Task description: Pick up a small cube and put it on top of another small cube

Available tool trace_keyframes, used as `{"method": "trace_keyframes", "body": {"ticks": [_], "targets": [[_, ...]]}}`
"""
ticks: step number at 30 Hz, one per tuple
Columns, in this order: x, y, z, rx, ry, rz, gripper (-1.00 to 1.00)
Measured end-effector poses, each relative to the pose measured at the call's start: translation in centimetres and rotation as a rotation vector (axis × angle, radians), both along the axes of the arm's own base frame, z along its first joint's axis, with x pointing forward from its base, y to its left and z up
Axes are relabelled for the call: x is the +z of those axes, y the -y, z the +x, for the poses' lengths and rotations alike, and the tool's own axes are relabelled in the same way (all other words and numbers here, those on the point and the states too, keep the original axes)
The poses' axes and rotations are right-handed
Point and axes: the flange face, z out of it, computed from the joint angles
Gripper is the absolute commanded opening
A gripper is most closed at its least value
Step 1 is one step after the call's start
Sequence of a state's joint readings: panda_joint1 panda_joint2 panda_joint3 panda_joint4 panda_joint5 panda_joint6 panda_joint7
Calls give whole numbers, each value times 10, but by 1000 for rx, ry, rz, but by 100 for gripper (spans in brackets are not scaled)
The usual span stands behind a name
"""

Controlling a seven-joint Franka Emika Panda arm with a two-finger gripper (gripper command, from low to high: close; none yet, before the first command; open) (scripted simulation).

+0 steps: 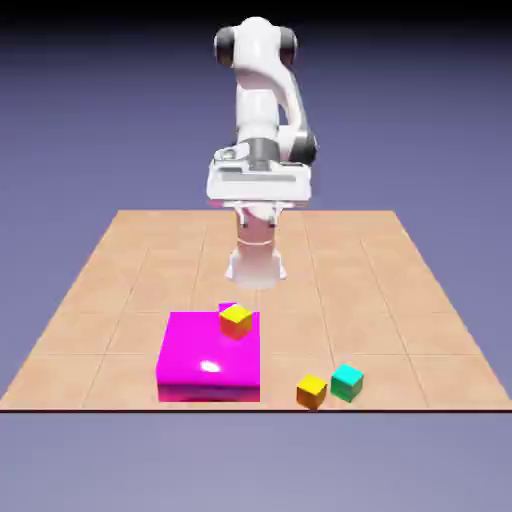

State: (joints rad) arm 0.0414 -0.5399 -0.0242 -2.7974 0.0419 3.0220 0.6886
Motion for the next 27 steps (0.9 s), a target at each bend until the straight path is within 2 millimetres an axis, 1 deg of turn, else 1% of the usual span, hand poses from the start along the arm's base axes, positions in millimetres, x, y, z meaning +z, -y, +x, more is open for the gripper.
{"method": "trace_keyframes", "body": {"ticks": [6, 12, 20, 27], "targets": [[-45, 1, 26, 109, -156, 34, 0], [-96, -4, 44, 229, -293, 60, 0], [-163, -16, 58, 392, -424, 77, 0], [-213, -26, 65, 528, -474, 67, 0]]}}
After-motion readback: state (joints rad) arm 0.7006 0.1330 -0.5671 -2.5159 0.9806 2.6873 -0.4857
